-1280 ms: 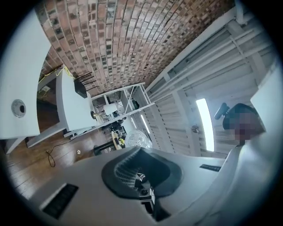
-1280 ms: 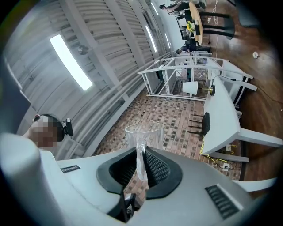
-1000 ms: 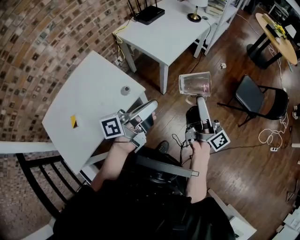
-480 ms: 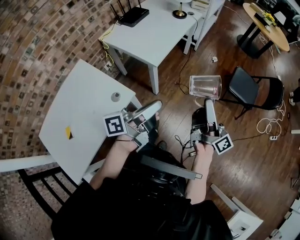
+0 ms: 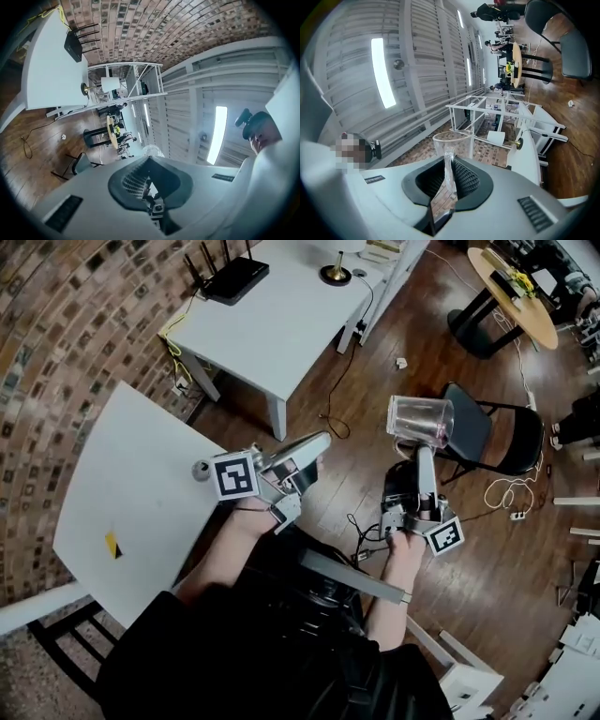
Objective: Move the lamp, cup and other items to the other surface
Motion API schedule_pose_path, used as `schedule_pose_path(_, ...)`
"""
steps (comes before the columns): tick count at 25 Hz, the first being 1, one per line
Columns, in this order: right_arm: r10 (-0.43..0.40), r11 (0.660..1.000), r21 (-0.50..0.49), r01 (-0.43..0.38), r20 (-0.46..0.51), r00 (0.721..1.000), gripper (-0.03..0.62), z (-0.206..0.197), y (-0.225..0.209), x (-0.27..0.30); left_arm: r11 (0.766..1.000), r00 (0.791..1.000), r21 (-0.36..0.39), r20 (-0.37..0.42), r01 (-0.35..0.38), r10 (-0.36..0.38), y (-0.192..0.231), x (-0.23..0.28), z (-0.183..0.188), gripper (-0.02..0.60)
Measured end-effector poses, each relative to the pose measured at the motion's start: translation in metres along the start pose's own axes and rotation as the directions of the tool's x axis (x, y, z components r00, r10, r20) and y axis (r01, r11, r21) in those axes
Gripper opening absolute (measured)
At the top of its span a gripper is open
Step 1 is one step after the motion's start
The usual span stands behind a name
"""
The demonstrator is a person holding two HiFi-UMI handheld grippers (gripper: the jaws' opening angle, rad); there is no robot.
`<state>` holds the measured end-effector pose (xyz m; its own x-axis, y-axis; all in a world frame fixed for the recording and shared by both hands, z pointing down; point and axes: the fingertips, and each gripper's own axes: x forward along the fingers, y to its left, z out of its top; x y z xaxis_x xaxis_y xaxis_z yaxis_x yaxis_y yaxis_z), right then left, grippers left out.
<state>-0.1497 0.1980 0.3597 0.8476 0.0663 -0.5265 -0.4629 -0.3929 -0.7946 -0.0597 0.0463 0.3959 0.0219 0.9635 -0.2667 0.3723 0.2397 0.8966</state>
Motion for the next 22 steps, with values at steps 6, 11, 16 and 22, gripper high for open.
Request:
schedule_pose_path(6, 0.003, 1.000, -0.004, -0.003, -0.006, 1.000, 0.051, 0.005, -0.026, 0.067, 0.999, 1.000, -0.031, 0.010, 0.012, -0.011, 0.030, 0.029, 0.062, 0.002)
schedule_pose_path(11, 0.017, 1.000, 0.003, -0.017, -0.002, 1.000, 0.051, 0.002, -0.046, 0.087, 0.999, 1.000, -0.028, 0.002, 0.025, -0.025, 0.049, 0.040, 0.084, 0.000)
schedule_pose_path(16, 0.026, 0.999, 0.030, -0.026, 0.001, 1.000, 0.051, -0.007, -0.068, 0.121, 0.999, 1.000, -0.040, 0.004, 0.006, -0.006, 0.067, 0.046, 0.120, 0.002)
schedule_pose_path(22, 0.033, 0.998, 0.052, -0.033, -0.004, 0.999, 0.051, 0.006, -0.095, 0.149, 0.998, 0.999, -0.050, -0.015, -0.030, 0.029, 0.086, 0.071, 0.135, 0.002)
